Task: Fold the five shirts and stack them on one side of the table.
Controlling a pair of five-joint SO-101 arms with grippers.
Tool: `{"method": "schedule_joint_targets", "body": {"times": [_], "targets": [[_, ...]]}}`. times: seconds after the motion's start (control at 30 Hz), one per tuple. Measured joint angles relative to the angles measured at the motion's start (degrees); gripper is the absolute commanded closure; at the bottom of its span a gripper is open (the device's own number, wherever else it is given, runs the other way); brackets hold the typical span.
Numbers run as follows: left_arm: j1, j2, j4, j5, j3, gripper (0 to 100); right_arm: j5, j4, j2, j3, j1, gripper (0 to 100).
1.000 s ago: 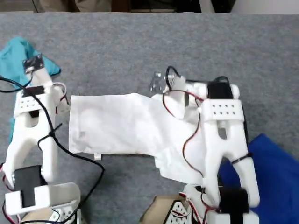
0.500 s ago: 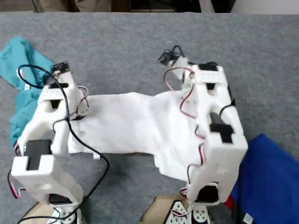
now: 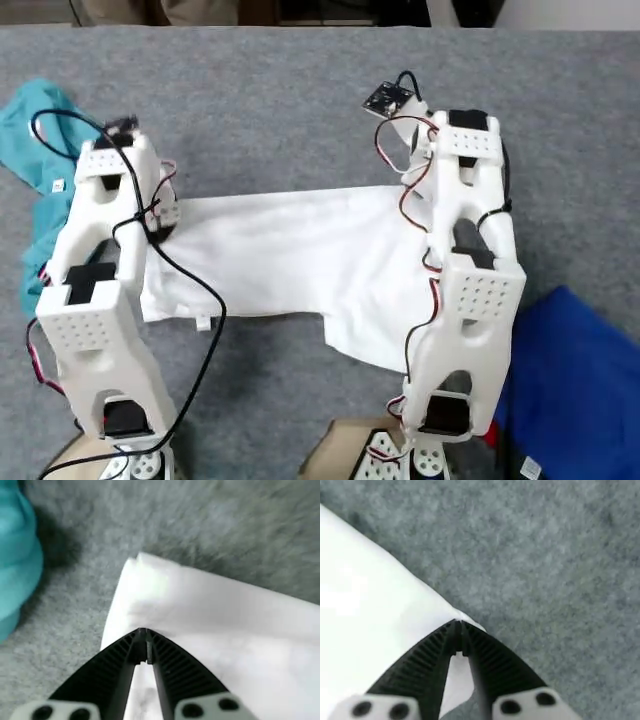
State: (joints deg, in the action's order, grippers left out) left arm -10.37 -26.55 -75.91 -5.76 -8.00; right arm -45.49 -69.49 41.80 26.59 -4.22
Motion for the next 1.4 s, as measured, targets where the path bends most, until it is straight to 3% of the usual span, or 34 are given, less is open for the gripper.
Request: {"method": "schedule_joint_targets", "body": {"times": [0.3, 0.47, 0.57, 0.67, 0.77, 0.9, 1.03, 1.4], "targets": [[2.9, 0.1, -12.5, 1.7, -15.5, 98, 1.7, -1.3, -20.7, -10.9, -1.0, 99.4], [2.4, 1.7, -16.5, 7.0, -14.7, 98, 0.6, -1.0, -34.3, -22.2, -1.0, 99.4], [2.1, 4.7, -16.8, 10.6, -8.2, 98, 0.6, 2.5, -39.7, -30.6, -1.0, 99.3], [1.6, 10.5, -13.3, 14.2, 2.5, 98, 1.8, 8.9, -41.1, -39.8, -1.0, 99.3], [1.1, 19.4, -6.7, 16.7, 17.1, 98, 8.7, 19.3, -41.1, -47.9, -1.0, 99.1], [0.8, 27.5, 9.3, 17.1, 36.9, 98, 15.3, 35.1, -38.5, -54.3, -1.0, 99.1], [0.8, 28.0, 19.1, 17.1, 47.1, 98, 15.8, 38.4, -33.2, -53.1, -0.9, 99.2], [-4.4, 22.3, 13.4, 18.5, 41.1, 98, 15.1, 32.0, -21.5, -42.8, -0.9, 99.3]]}}
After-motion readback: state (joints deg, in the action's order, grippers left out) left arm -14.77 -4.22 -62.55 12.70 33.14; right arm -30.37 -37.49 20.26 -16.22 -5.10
